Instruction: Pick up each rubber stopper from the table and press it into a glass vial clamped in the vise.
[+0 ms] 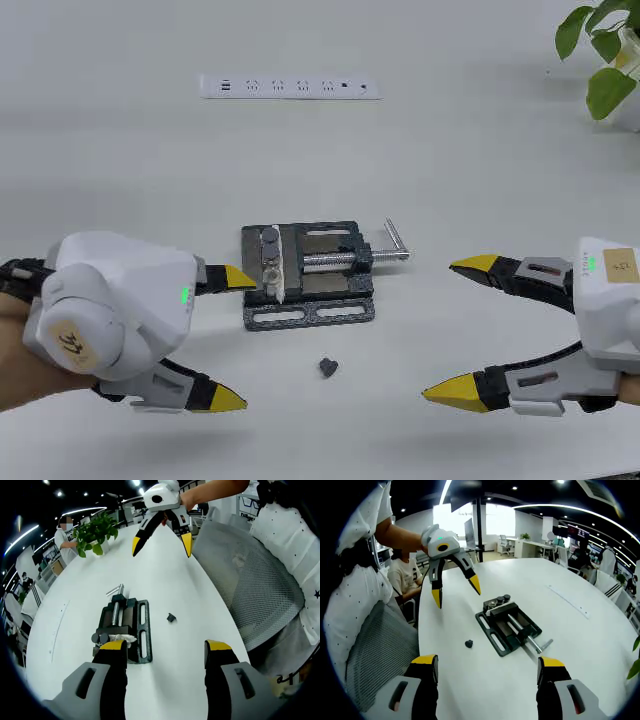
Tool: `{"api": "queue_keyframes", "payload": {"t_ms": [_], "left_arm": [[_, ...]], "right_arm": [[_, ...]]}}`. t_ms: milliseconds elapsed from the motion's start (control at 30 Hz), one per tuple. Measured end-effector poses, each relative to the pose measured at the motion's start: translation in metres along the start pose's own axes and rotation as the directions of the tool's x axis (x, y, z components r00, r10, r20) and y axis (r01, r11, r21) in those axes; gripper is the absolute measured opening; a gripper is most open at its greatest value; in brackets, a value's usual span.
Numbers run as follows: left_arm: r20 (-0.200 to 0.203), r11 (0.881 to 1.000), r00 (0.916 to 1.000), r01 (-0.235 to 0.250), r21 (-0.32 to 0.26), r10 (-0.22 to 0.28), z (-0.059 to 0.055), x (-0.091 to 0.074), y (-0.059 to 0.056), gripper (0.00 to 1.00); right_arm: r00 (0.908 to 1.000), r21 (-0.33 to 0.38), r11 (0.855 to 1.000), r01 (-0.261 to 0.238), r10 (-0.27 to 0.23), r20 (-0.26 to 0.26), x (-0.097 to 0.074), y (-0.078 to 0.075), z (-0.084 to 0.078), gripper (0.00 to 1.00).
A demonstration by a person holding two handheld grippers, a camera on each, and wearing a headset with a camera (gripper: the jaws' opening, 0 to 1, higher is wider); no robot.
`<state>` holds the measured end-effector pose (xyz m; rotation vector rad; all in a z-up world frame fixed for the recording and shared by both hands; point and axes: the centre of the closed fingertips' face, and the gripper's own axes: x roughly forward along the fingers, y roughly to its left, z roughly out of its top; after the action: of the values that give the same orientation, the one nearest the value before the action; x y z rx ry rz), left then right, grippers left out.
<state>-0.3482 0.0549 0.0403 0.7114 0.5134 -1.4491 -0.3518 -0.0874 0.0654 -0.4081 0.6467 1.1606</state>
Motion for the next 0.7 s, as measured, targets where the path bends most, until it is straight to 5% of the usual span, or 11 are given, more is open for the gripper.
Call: {"api": "queue_keyframes", "payload": {"t_ms": [267,700], "left_arm": [[-0.011,0.995,0.9974,0.072,0.075,-0.071,0.005,0.026,-0.004,0.42],[-0.036,0.979,0.9885,0.15,0.136,-0.146,0.004,0.061,-0.013,0.27]], "right_arm": [[0.9999,0.02,1.0,0.015,-0.015,0.003,-0.006,0.002,-0.006,0.78],[0.9999,0.036,0.999,0.015,-0.015,0.006,-0.016,0.005,-0.016,0.79]]}}
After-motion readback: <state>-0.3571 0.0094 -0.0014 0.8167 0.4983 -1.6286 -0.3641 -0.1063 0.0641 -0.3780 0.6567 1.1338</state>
